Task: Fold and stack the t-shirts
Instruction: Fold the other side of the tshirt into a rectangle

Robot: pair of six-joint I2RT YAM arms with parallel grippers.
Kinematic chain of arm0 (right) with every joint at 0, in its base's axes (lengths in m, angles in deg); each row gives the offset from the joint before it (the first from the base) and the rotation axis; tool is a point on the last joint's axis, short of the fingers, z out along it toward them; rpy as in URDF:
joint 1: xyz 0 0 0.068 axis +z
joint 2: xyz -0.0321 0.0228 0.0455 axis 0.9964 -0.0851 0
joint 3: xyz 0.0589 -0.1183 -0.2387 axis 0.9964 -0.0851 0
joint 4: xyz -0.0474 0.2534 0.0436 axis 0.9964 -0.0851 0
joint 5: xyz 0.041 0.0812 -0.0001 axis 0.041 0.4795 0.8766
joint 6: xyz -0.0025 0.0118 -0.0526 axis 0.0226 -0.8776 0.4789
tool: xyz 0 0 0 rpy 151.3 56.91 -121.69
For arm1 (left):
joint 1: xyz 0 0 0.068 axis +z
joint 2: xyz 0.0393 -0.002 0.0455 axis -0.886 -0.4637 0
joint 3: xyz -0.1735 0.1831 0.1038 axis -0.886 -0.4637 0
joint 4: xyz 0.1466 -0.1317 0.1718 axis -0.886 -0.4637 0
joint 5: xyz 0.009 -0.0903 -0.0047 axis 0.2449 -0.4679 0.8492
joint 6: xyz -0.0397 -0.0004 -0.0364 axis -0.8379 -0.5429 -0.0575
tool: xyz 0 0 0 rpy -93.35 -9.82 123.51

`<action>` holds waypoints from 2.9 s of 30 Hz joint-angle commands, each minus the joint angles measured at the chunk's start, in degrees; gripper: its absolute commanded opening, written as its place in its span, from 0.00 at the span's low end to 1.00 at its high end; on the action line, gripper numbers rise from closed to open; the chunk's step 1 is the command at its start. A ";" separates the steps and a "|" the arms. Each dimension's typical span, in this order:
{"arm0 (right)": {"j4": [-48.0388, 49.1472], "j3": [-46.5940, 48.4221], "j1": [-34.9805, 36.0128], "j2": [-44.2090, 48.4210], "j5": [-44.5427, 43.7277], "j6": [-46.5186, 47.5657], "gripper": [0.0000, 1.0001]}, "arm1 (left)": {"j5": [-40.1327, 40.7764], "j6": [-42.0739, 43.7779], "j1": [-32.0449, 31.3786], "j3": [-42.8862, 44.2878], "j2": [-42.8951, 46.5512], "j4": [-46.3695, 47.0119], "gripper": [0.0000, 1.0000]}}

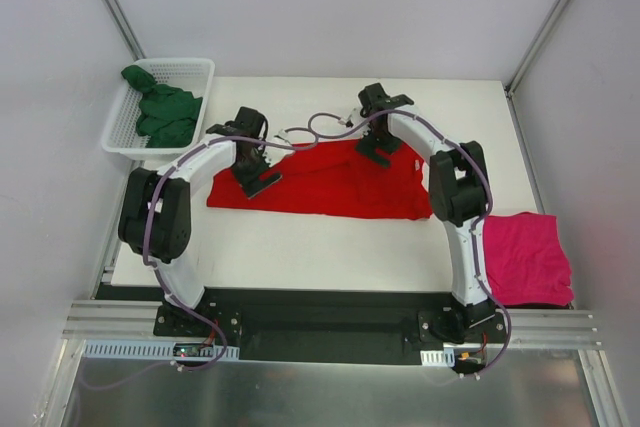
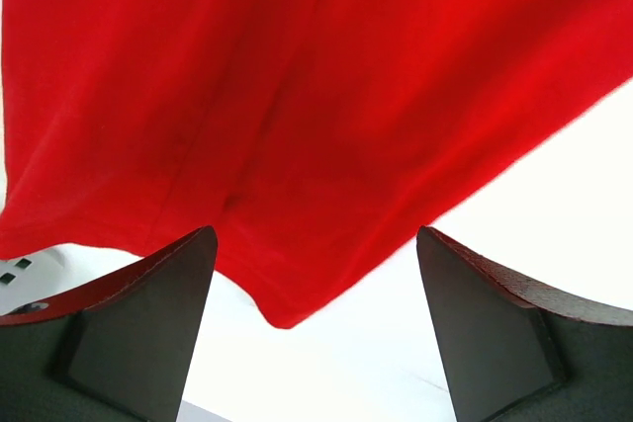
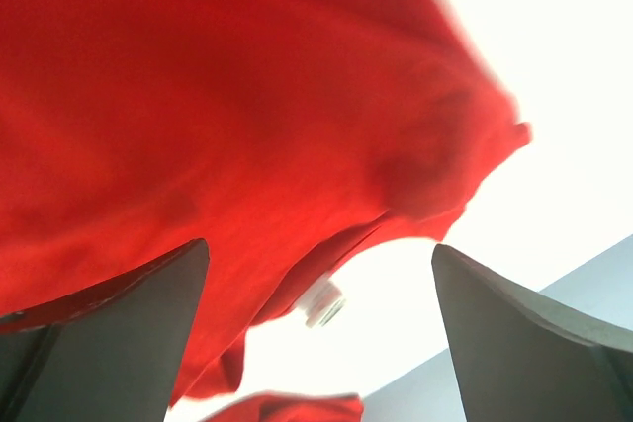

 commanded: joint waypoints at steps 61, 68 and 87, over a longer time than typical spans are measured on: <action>19.60 9.07 1.77 -4.90 10.19 -5.11 1.00 | 1.62 0.89 4.68 1.29 -9.07 3.38 0.81; 18.80 7.40 2.21 -6.93 7.11 -2.12 1.00 | 1.54 1.07 4.51 -0.46 -6.35 3.29 0.82; 22.58 4.32 1.95 -8.16 -2.91 2.63 1.00 | 2.32 2.12 4.07 -6.35 -0.19 1.01 0.82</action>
